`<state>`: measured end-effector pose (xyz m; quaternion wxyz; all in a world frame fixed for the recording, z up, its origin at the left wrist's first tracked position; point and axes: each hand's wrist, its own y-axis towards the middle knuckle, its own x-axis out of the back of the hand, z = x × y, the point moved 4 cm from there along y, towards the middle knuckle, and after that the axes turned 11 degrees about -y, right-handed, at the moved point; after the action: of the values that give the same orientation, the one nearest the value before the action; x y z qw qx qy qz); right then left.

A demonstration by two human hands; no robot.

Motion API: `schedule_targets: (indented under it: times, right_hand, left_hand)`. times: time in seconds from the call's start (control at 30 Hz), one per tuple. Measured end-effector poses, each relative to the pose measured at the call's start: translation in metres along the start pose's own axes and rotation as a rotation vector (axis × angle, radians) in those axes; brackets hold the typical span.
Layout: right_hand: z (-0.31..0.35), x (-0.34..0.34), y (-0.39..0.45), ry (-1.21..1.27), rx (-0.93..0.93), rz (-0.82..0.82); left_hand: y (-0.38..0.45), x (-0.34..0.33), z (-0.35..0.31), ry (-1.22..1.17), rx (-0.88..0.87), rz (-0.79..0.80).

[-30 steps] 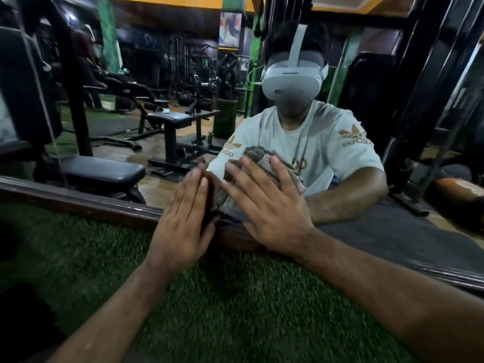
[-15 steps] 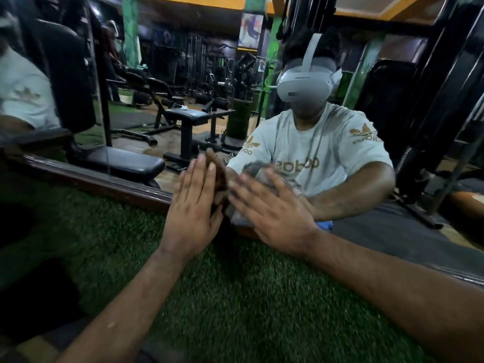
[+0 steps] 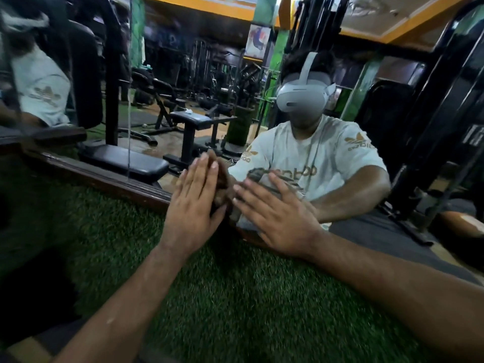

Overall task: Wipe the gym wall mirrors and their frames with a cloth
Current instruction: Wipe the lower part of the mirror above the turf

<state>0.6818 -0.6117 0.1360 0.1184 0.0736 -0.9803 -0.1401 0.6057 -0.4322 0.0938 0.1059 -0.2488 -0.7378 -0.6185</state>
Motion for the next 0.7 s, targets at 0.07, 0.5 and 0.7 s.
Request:
schedule_targets:
  times: [0.07,0.5,0.7]
  right_hand:
    - [-0.014,0.003,0.006,0.055,0.066,-0.035]
    - [-0.021,0.004,0.048,0.086,0.032,-0.074]
    - [-0.076,0.014,0.077,0.053,-0.196,-0.124]
  left_hand:
    - [0.009,0.002,0.004,0.005,-0.027,0.017]
    - [0.027,0.022,0.027,-0.041,-0.073,-0.042]
    - [0.026,0.030,0.049,-0.012,-0.027,0.058]
